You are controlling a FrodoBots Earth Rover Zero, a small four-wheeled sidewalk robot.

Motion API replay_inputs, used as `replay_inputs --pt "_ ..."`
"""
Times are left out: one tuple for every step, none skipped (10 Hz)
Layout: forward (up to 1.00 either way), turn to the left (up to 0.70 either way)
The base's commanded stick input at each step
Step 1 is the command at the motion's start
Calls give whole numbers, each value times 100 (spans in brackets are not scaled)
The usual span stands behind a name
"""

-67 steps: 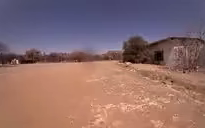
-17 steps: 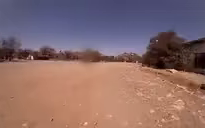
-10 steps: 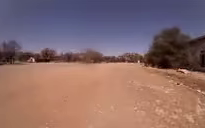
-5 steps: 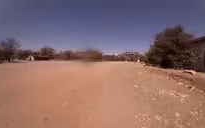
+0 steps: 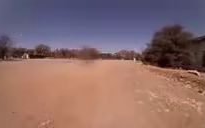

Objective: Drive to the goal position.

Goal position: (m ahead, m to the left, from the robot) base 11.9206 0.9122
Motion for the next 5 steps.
replay_inputs --pt "100 0" --pt "100 0" --pt "100 0" --pt "100 0" --pt "100 0"
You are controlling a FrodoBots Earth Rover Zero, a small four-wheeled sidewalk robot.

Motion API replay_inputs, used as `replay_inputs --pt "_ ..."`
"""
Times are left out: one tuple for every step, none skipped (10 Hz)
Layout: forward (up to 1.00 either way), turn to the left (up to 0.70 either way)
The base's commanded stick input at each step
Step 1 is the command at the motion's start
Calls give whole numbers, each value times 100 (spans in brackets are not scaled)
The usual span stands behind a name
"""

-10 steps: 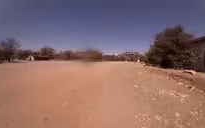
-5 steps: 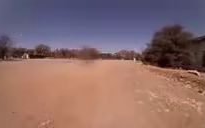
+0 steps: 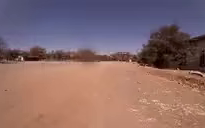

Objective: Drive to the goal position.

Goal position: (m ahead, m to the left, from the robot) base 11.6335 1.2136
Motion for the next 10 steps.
replay_inputs --pt "100 0" --pt "100 0" --pt "100 0" --pt "100 0" --pt "100 0" --pt "100 0" --pt "100 0" --pt "100 0" --pt "100 0" --pt "100 0"
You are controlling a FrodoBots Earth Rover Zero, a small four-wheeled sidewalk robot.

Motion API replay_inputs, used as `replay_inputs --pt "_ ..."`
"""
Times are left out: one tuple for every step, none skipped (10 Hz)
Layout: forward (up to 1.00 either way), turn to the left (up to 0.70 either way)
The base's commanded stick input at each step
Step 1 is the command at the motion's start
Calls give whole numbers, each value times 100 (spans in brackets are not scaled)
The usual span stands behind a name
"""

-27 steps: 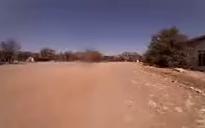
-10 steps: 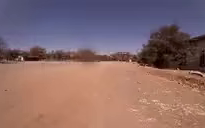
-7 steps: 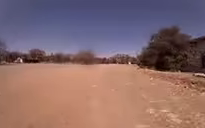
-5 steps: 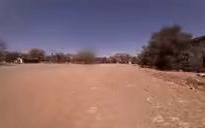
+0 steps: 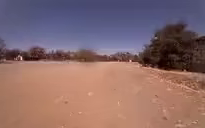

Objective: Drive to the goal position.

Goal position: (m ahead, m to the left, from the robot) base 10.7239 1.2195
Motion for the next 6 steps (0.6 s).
replay_inputs --pt "100 0" --pt "100 0" --pt "100 0" --pt "100 0" --pt "100 0" --pt "100 0"
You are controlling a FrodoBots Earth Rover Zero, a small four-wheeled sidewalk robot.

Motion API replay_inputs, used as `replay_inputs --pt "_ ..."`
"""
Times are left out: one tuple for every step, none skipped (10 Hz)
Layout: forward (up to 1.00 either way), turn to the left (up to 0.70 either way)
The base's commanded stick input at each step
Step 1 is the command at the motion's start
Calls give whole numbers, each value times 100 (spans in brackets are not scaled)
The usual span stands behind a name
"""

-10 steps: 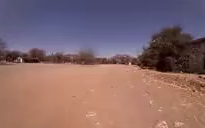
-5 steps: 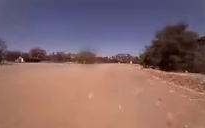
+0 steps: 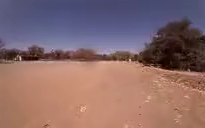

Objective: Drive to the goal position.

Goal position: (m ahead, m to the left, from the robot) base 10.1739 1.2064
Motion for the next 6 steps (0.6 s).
replay_inputs --pt "100 0" --pt "100 0" --pt "100 0" --pt "100 0" --pt "100 0" --pt "100 0"
